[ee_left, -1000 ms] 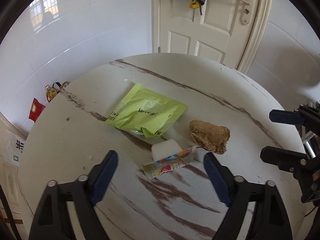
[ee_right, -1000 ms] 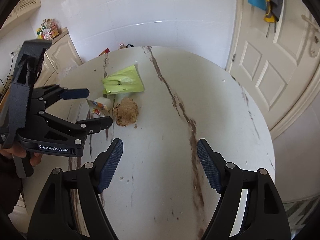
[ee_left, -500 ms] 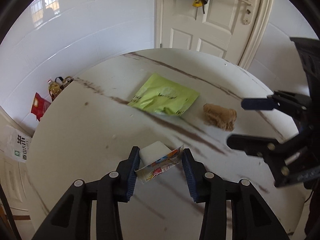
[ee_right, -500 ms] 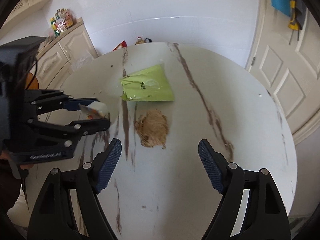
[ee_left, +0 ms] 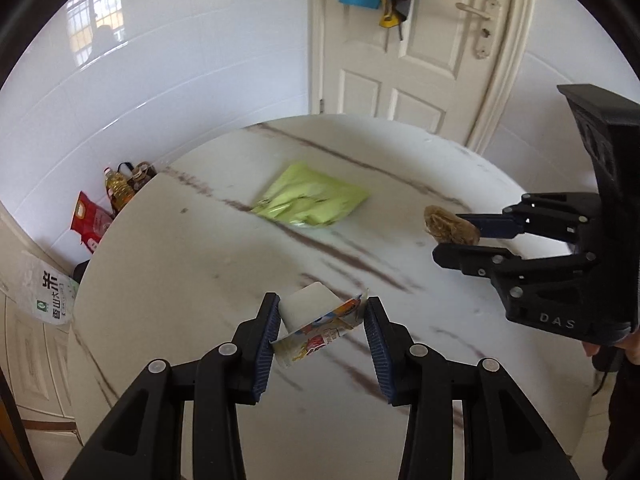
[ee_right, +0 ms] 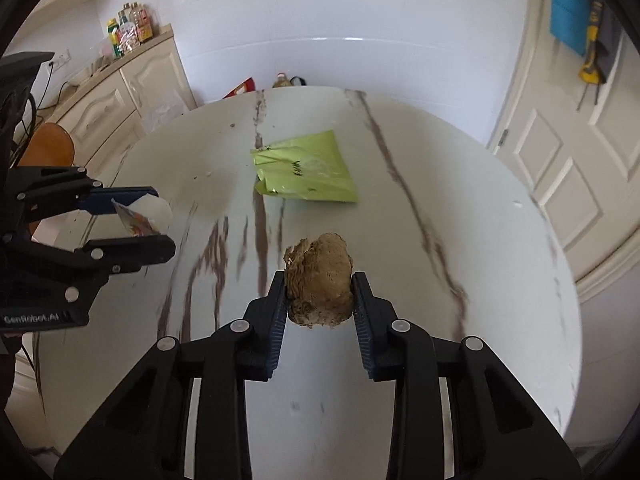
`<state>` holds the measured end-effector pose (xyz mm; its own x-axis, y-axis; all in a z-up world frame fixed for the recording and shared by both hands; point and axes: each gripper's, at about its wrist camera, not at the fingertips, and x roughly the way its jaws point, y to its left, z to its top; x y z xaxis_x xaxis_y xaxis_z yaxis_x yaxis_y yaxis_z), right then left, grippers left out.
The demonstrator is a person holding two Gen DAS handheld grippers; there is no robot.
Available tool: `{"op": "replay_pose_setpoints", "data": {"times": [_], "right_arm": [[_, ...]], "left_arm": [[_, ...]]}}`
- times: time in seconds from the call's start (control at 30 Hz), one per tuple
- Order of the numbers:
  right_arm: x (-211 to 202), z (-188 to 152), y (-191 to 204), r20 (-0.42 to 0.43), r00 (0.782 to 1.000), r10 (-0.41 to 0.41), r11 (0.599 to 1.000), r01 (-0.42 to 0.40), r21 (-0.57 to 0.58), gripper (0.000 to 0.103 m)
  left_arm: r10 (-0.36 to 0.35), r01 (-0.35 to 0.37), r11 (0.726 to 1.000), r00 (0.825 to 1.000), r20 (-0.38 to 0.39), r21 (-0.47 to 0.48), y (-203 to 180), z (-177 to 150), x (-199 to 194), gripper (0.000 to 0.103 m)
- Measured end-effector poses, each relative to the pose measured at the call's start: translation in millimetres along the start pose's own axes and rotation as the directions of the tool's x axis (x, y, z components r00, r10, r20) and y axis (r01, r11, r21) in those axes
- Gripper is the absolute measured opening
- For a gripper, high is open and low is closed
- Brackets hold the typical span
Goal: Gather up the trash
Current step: 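Grasp the small white wrapper with the left tool while the right tool grasps the brown lump, then carry the wrapper and brown lump to the blue bucket and open both tools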
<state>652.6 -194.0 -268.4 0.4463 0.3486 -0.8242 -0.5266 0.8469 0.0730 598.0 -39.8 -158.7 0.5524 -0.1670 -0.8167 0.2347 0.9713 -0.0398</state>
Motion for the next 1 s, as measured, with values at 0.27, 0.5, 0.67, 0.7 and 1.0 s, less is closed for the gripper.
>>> {"op": "replay_pose_setpoints", "data": {"times": [0.27, 0.5, 0.67, 0.7, 1.0], "right_arm": [[-111, -65, -38, 0.110, 0.993, -0.042, 0.994, 0.031, 0.101, 0.030], [-190, -143, -82, 0.167, 0.977, -0.131, 0.970, 0.091, 0.225, 0.030], [-209, -194, -117, 0.154, 0.973, -0.172, 0.940, 0.115, 0.321, 0.030], [-211, -200, -121, 0.150, 0.972, -0.179, 0.934, 0.120, 0.337, 0.030], [-202, -253, -175, 0.121, 0.967, -0.223, 0.862, 0.138, 0.487, 0.046]], "left_arm": [[-0.092, 0.086, 0.991, 0.994, 0.054, 0.104, -96, 3, -33, 0.039], [-0.171, 0.154, 0.958, 0.984, 0.050, 0.241, -207, -7, -51, 0.039], [-0.199, 0.187, 0.929, 0.980, 0.004, 0.319, -279, -13, -44, 0.039], [-0.201, 0.192, 0.924, 0.980, -0.007, 0.330, -292, -11, -40, 0.039], [-0.185, 0.209, 0.890, 0.978, -0.098, 0.405, -365, 12, 18, 0.039]]}}
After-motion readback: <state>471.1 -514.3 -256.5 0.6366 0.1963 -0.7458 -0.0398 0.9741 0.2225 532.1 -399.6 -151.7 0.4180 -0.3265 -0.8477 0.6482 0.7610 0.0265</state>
